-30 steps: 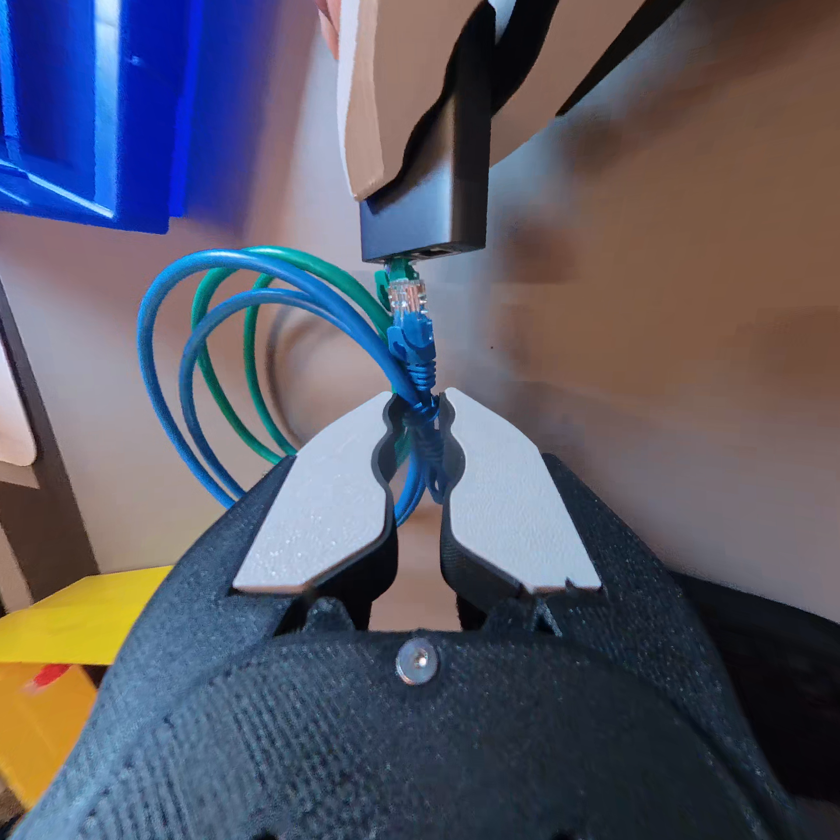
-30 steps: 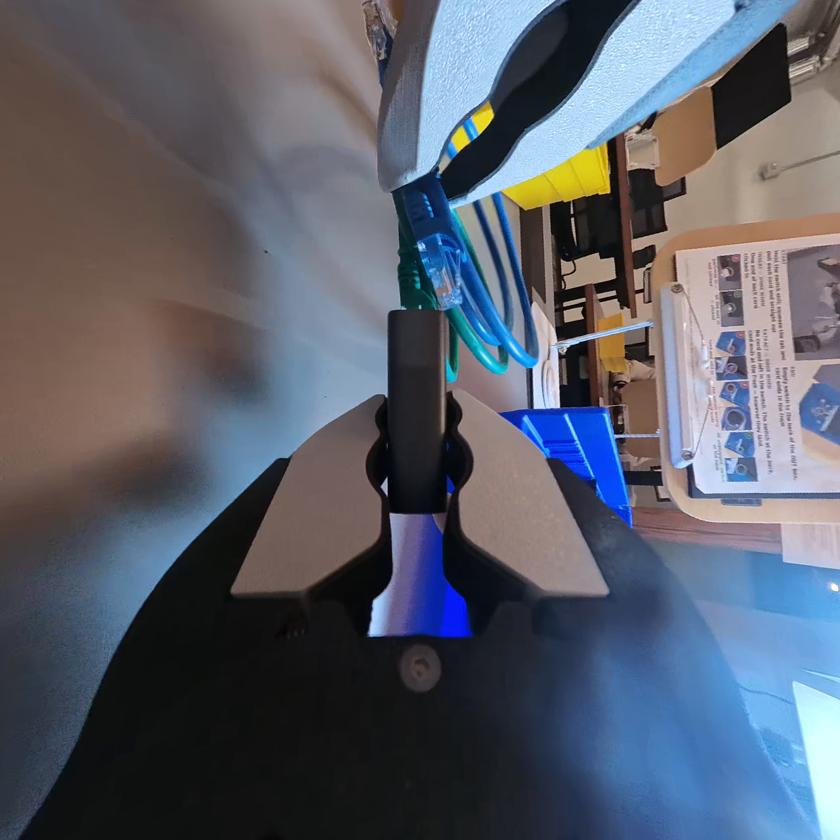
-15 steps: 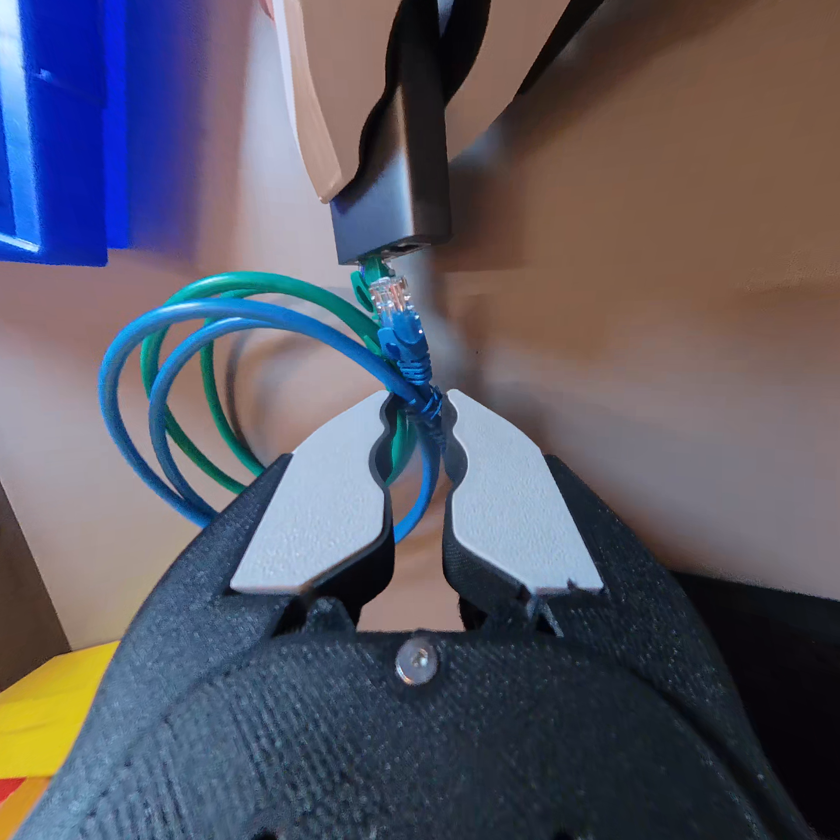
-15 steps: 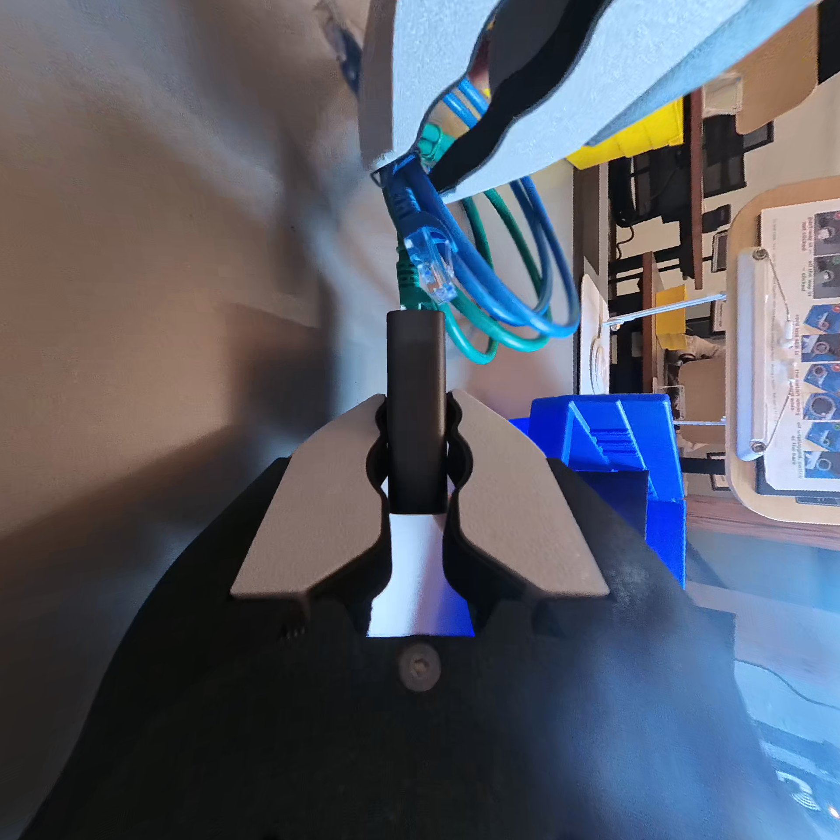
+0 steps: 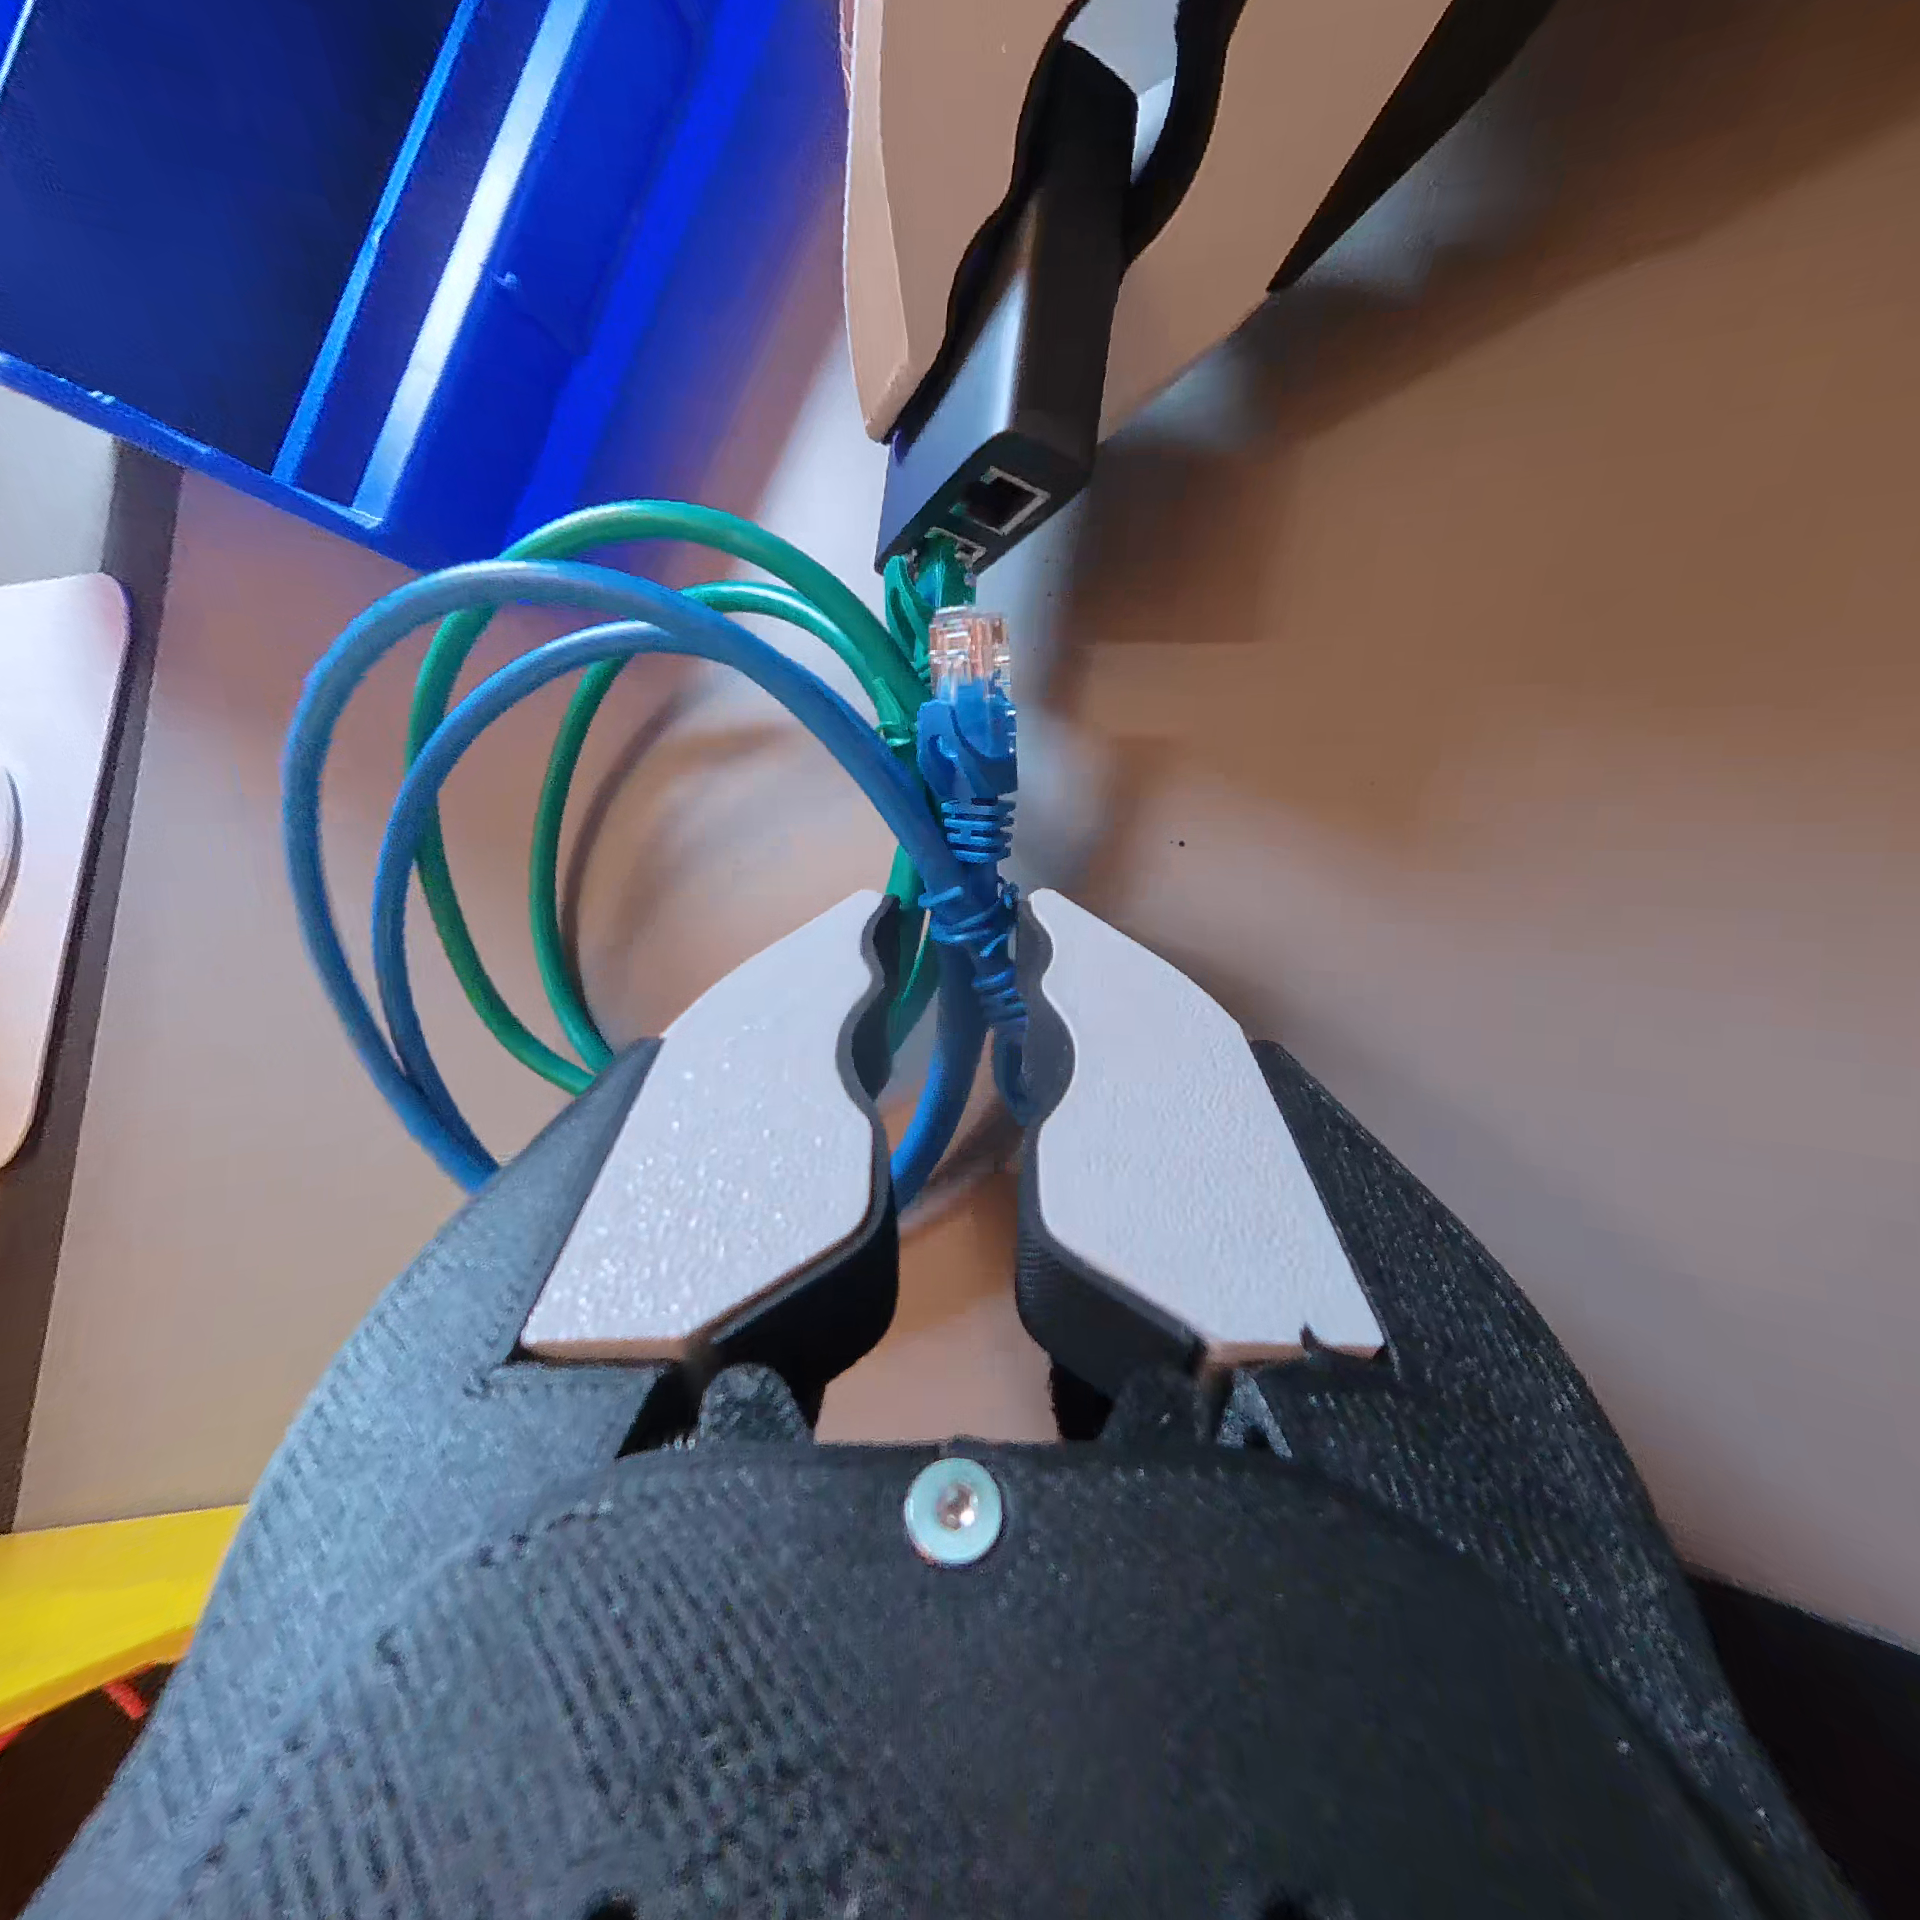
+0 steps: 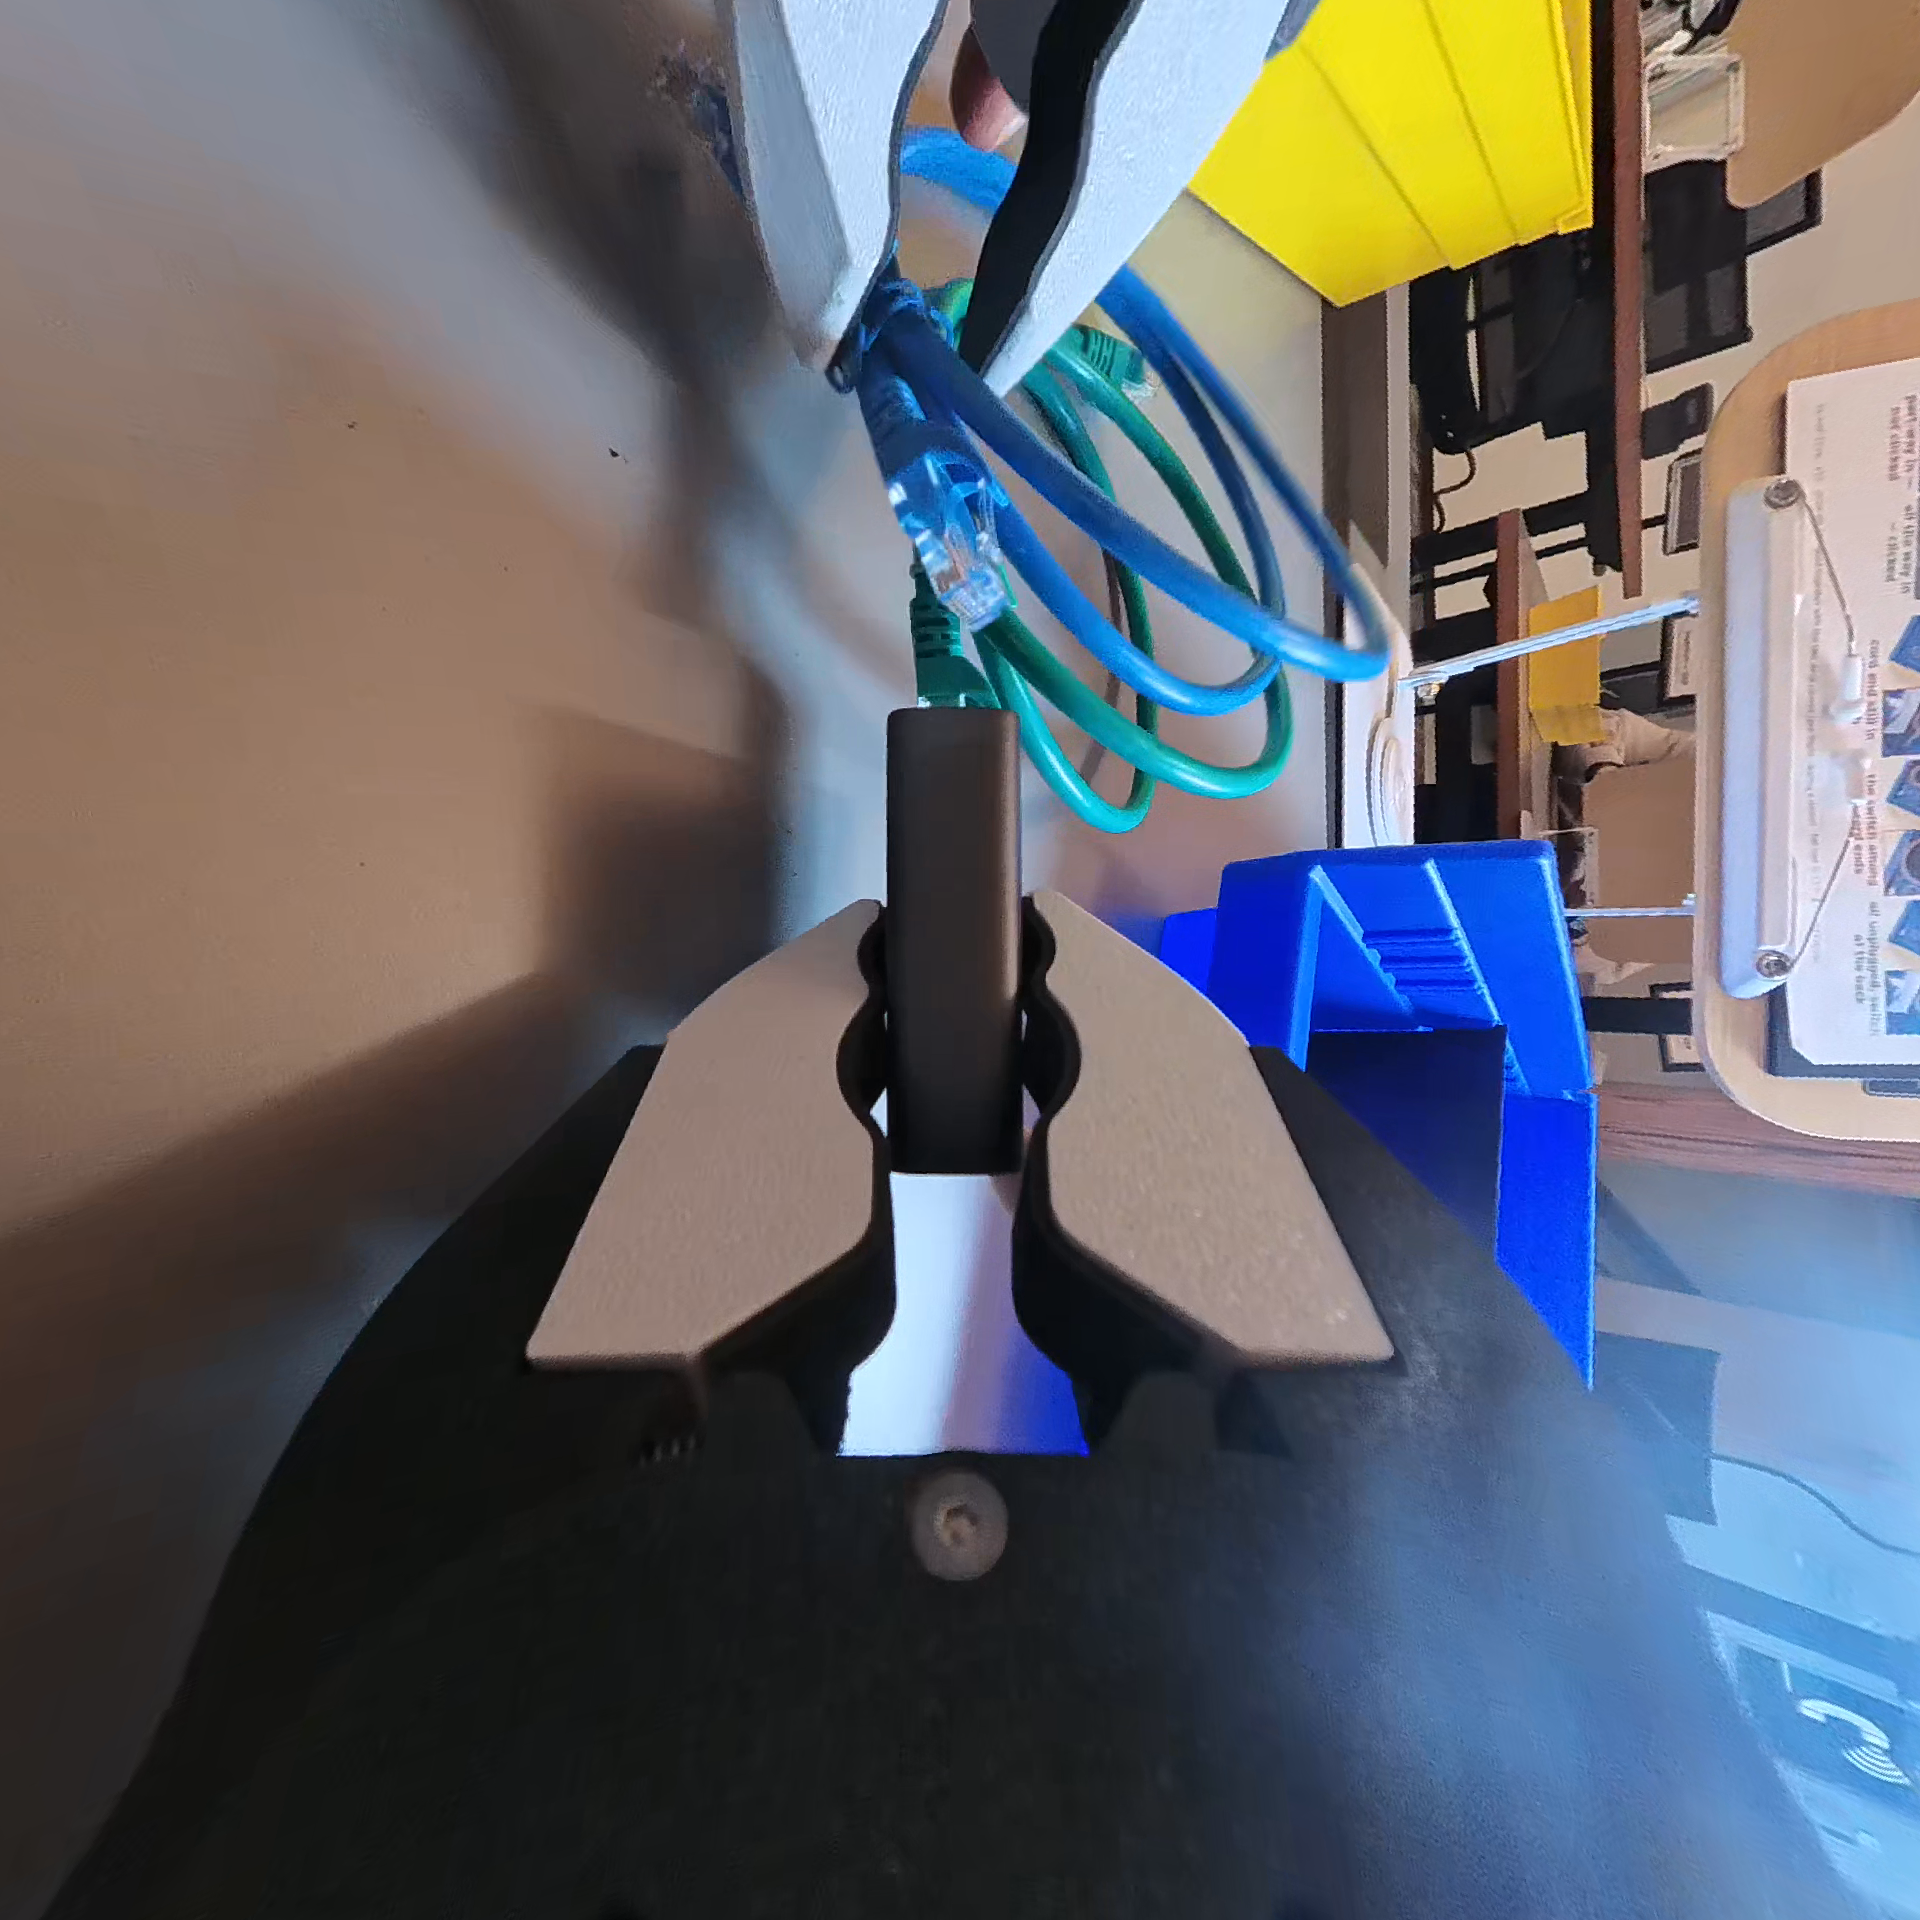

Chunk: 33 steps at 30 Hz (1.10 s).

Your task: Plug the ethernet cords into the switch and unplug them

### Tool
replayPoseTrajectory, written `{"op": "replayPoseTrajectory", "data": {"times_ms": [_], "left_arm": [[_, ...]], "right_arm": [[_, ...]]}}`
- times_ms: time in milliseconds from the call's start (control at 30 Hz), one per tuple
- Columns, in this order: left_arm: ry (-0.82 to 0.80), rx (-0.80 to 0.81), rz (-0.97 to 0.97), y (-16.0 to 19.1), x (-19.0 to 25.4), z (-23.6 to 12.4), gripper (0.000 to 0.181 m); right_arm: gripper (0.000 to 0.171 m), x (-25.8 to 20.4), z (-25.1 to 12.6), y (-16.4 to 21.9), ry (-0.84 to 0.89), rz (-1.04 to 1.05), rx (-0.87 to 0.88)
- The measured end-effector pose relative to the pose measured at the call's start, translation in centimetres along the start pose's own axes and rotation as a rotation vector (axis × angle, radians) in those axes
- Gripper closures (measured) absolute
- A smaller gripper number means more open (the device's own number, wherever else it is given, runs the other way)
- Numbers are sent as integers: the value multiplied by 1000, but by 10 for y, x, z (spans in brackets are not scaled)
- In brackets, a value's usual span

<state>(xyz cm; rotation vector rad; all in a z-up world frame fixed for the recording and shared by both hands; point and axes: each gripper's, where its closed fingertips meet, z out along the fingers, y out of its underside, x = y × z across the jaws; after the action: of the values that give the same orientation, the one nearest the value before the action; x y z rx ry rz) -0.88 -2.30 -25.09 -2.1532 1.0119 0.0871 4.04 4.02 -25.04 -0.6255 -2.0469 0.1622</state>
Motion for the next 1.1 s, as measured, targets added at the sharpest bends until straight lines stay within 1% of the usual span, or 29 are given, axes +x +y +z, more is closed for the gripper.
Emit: {"op": "replayPoseTrajectory", "data": {"times_ms": [33, 133, 233, 300, 433, 667, 767, 900, 1100], "left_arm": [[0, -14, 6, 1, -1, -3, 165], [-6, -110, 40, 12, -4, -14, 165], [90, -140, -1, 9, 8, -21, 166], [144, -192, -13, 5, 15, -22, 166], [166, -366, 39, 6, 15, -13, 166], [220, -543, 160, 1, 17, -4, 167], [252, -561, 189, 0, 22, -1, 167], [317, -537, 209, -5, 31, 0, 167], [380, -451, 141, -5, 36, -3, 167]], "right_arm": [[149, 1, 0, 1, 5, -3, -5], [149, 11, -2, 12, 51, -7, -59], [149, 16, -4, 13, 76, -16, -54], [149, 16, -2, 11, 93, -50, -55], [150, 9, -1, -1, 85, -98, -12], [150, -5, 0, -7, 55, -172, 33], [149, -8, 2, -6, 43, -180, 30], [149, -12, 3, -6, 23, -167, 29], [149, -15, 3, -6, -21, -104, 48]]}}
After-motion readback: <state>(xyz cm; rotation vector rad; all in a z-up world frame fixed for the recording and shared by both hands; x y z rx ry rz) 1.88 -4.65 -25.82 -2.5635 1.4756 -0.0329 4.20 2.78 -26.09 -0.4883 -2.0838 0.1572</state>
